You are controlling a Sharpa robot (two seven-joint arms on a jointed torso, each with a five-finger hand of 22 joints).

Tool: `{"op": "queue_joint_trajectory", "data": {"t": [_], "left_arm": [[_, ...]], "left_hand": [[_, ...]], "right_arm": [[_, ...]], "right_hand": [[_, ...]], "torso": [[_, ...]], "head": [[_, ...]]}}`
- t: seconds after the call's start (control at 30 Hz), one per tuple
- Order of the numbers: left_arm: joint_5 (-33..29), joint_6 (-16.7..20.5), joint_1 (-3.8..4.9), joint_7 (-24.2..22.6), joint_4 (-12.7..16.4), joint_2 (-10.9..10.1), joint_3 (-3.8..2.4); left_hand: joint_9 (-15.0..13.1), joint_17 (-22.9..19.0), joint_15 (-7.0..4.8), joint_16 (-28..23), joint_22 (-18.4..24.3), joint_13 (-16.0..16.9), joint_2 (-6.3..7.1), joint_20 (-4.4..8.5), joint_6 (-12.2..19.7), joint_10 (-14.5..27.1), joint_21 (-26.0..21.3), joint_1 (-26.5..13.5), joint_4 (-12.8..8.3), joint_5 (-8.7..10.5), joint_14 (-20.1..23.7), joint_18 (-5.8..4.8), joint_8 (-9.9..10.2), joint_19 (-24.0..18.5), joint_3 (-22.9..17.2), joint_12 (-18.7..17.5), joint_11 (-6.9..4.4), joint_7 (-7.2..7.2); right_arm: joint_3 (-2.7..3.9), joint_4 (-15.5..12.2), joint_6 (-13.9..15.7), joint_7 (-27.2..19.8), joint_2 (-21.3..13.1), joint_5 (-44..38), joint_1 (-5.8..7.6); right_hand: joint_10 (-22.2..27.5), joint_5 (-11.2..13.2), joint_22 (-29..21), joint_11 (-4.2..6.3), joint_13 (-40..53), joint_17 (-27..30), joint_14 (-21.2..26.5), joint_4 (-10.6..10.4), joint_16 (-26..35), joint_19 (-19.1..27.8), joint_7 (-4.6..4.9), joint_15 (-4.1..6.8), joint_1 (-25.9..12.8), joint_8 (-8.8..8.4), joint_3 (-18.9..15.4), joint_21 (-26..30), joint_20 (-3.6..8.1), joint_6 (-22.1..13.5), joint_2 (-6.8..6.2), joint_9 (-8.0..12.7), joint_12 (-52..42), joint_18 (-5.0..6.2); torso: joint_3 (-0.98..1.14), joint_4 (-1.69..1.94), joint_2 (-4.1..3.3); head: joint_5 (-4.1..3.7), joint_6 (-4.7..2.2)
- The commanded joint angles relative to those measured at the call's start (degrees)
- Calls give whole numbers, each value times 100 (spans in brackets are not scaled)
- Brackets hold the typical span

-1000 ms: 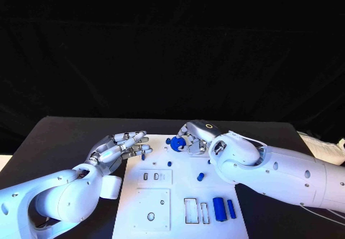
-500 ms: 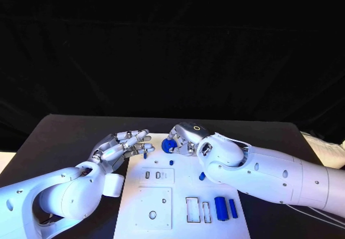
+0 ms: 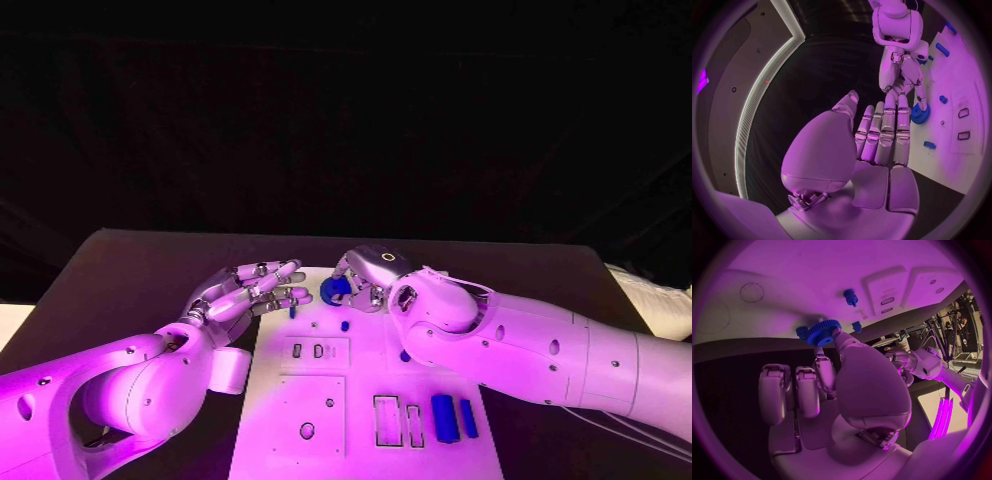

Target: Assemble the parts on the task board

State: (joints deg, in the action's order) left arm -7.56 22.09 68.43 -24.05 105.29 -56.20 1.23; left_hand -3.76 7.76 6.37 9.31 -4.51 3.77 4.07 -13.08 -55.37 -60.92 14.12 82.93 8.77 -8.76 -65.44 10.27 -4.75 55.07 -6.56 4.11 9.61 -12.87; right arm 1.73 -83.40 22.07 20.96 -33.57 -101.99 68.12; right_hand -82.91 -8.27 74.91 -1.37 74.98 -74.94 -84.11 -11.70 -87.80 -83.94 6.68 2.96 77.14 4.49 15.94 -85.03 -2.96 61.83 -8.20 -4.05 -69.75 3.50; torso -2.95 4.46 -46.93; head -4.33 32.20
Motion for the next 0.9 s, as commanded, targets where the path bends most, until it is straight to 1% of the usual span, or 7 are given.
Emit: {"op": "queue_joint_trajectory", "data": {"t": [0.03, 0.23, 0.33, 0.63, 0.77, 0.83, 0.9], "left_arm": [[-1, -112, 8, -26, 12, 5, -4], [-1, -111, 8, -22, 19, 1, -4], [-1, -109, 8, -20, 20, -3, -4], [-1, -108, 8, -18, 24, -5, -4], [-1, -106, 9, -18, 28, -9, -4], [-1, -108, 9, -18, 28, -9, -4], [-1, -111, 9, -17, 25, -8, -4]], "left_hand": [[5, 8, 32, -35, 6, -5, -36, 5, 1, 0, -22, 5, -31, 32, -11, 28, 29, 29, -14, -26, 11, -13], [5, 8, 32, -35, 6, -5, -36, 5, 1, 0, -22, 5, -31, 32, -11, 28, 29, 29, -14, -26, 11, -13], [5, 8, 32, -35, 6, -5, -36, 5, 1, 0, -22, 5, -31, 32, -11, 28, 29, 29, -14, -26, 11, -13], [5, 8, 32, -35, 6, -5, -36, 5, 1, 0, -22, 5, -31, 32, -11, 28, 29, 29, -14, -26, 11, -13], [5, 8, 32, -35, 6, -5, -36, 5, 1, 0, -22, 5, -31, 32, -11, 28, 29, 29, -14, -26, 11, -13], [5, 8, 32, -35, 6, -5, -36, 5, 1, 0, -22, 5, -31, 32, -11, 28, 29, 29, -14, -26, 11, -13], [5, 8, 32, -35, 6, -5, -36, 5, 1, 0, -22, 5, -31, 32, -11, 28, 29, 29, -14, -26, 11, -13]], "right_arm": [[-20, 43, -203, -50, 9, -35, -18], [-25, 59, -266, -50, 9, 0, -18], [-26, 57, -282, -43, 5, 21, -18], [-27, 63, -339, -28, -14, 75, -20], [-28, 86, -396, -12, -28, 157, -21], [-28, 74, -289, -6, -52, 182, -24], [-28, 32, -15, -44, -106, 239, -31]], "right_hand": [[17, 24, 349, -56, 18, -983, -481, -44, 33, -90, 39, -68, -94, -86, -78, -1, -58, -168, -143, -49, 79, -109], [26, 10, 351, -81, 11, -985, -481, -222, 34, -87, 52, -98, -379, -82, -282, -1, -105, -250, -214, -31, 118, -107], [24, -51, 350, -81, 20, -989, -482, -334, 33, -86, 50, -100, -487, -74, -382, 0, -112, -250, -203, -33, 119, -106], [16, -82, 360, -79, 38, -998, -484, -419, 29, -89, 45, -99, -543, -68, -444, -4, -113, -237, -174, -38, 106, -107], [13, -135, 362, -82, 48, -1003, -486, -494, 28, -90, 47, -101, -660, -72, -505, -5, -114, -244, -114, -37, 105, -107], [11, -209, 366, -84, 57, -1000, -485, -502, 29, -91, 48, -103, -758, -73, -531, -6, -115, -246, -54, -37, 101, -108], [2, -223, 376, -83, 74, -1014, -488, -505, 23, -96, 47, -103, -788, -70, -541, -11, -116, -242, -41, -38, 79, -110]], "torso": [[1, -10, 1], [4, -4, -3], [3, -3, -1], [2, -3, -1], [3, -10, -4], [2, -4, -2], [7, 0, -1]], "head": [[-2, -1], [-10, 4], [-15, 8], [-27, 10], [-20, 2], [-32, 2], [-43, -2]]}}
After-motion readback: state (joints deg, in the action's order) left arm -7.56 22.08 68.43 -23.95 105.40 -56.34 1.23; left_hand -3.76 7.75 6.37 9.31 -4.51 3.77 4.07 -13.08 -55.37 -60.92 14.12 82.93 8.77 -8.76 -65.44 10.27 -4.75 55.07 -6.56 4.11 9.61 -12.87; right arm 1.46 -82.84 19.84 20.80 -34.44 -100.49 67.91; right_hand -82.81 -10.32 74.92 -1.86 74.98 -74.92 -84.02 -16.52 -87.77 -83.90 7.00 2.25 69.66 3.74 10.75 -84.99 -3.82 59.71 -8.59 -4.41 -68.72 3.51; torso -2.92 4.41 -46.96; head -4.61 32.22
